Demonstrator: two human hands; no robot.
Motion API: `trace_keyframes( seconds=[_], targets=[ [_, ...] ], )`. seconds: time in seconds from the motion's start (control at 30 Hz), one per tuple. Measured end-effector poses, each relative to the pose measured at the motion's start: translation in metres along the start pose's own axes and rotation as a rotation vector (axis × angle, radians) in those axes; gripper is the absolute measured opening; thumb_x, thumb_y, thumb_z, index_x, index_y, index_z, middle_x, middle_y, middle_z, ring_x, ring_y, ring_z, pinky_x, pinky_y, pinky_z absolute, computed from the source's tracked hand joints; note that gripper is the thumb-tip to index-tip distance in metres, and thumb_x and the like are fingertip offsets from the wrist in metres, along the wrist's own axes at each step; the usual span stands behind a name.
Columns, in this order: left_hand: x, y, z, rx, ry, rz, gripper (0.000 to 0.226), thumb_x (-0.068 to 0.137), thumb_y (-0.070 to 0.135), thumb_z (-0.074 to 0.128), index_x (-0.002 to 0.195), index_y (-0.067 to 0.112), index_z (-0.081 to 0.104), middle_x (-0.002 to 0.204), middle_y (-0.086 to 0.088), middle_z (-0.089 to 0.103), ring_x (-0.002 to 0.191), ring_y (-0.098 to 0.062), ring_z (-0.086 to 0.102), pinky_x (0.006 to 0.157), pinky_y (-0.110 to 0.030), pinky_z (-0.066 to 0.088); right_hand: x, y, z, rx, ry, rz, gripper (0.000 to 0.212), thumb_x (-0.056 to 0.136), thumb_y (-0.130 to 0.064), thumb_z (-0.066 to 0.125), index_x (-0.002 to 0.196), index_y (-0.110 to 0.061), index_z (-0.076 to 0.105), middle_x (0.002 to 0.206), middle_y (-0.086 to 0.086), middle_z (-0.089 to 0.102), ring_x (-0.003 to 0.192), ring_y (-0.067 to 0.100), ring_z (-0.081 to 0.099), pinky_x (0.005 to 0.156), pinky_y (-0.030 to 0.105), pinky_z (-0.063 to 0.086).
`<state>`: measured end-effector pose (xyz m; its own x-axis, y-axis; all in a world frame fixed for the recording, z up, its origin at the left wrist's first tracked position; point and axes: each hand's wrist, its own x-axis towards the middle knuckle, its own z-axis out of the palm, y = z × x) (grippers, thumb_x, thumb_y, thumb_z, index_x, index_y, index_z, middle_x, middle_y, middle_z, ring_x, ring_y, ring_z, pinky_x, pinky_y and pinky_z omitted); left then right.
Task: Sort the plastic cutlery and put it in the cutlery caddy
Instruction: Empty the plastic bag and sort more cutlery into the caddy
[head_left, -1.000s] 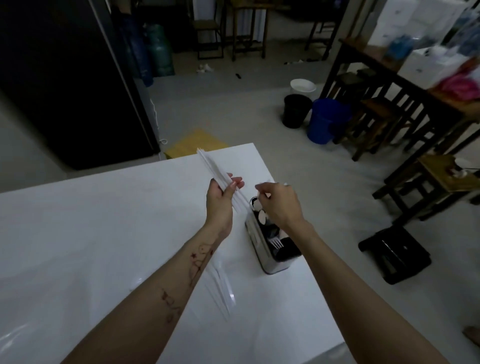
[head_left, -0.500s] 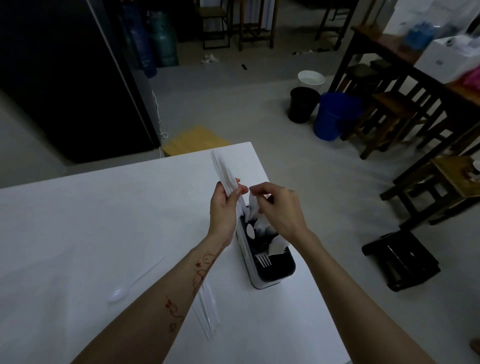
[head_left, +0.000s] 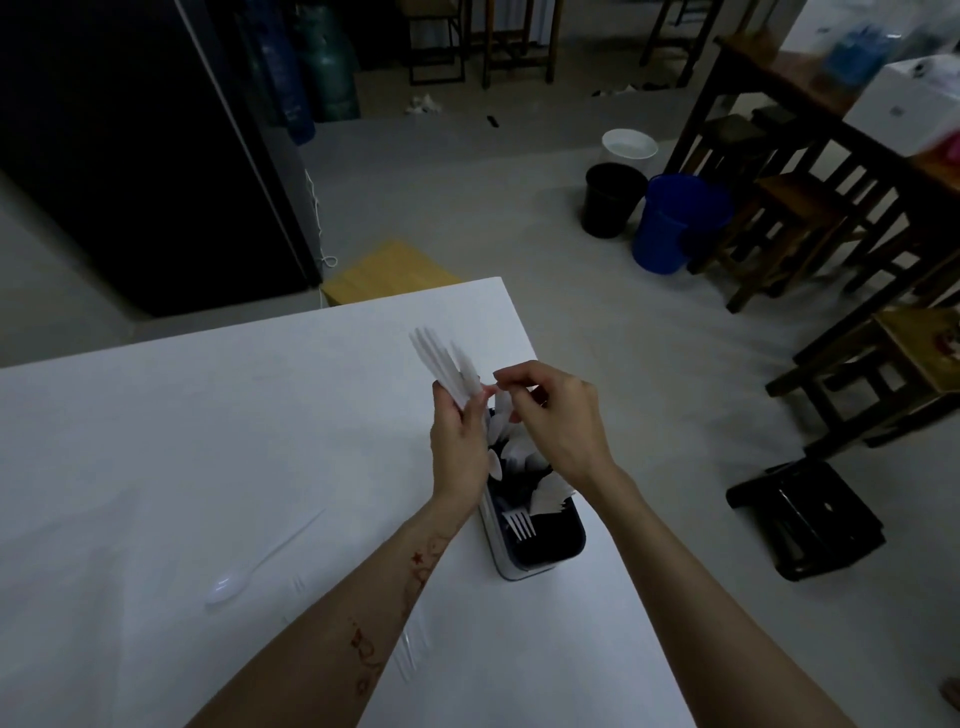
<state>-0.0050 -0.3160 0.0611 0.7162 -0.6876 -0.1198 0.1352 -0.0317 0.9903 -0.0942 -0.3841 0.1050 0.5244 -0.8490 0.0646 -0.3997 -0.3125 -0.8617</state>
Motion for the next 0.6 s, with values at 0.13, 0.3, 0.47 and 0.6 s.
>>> trace_keyframes(
  seconds=[0.13,0.3,0.47,0.6],
  targets=[
    [-0.006,-0.007,0.003,0.118,-0.075,0.072,0.020,0.101,0.024,0.043,0.119,0.017,0.044,0.102,0.000,0.066,0.087,-0.010,0.066,0.072,-0.017,0.054,0.000,-0.001,0.001,-0.001,0.085,-0.077,0.020,0.093,-0.011,0.059,0.106,-0.016,0.074,0.096,-0.009,0.074,0.076,-0.006,0.066,0.066,0.006,0.047],
    [-0.007,-0.016,0.001,0.301,-0.069,0.137,0.026,0.102,0.023,0.041,0.123,0.010,0.044,0.112,-0.010,0.053,0.097,-0.013,0.059,0.081,-0.024,0.055,-0.003,-0.006,0.002,0.072,0.049,-0.148,0.036,0.098,-0.037,0.054,0.134,-0.032,0.057,0.126,-0.018,0.063,0.110,0.001,0.060,0.090,0.018,0.051],
    [-0.009,-0.016,-0.012,0.289,-0.197,0.175,0.025,0.104,0.021,0.036,0.118,0.006,0.051,0.110,-0.007,0.060,0.104,-0.016,0.058,0.089,-0.026,0.047,-0.007,-0.014,0.011,0.017,-0.005,-0.285,0.037,0.098,-0.037,0.054,0.135,-0.036,0.055,0.125,-0.026,0.058,0.115,-0.001,0.058,0.098,0.022,0.049],
    [-0.009,-0.013,-0.020,0.335,-0.315,0.224,0.029,0.105,0.013,0.027,0.114,0.004,0.053,0.102,-0.005,0.064,0.096,-0.007,0.059,0.087,-0.019,0.046,-0.007,-0.002,0.024,-0.064,0.106,-0.331,0.026,0.099,-0.023,0.055,0.120,-0.017,0.070,0.113,-0.006,0.072,0.101,0.006,0.066,0.096,0.035,0.052]
  ],
)
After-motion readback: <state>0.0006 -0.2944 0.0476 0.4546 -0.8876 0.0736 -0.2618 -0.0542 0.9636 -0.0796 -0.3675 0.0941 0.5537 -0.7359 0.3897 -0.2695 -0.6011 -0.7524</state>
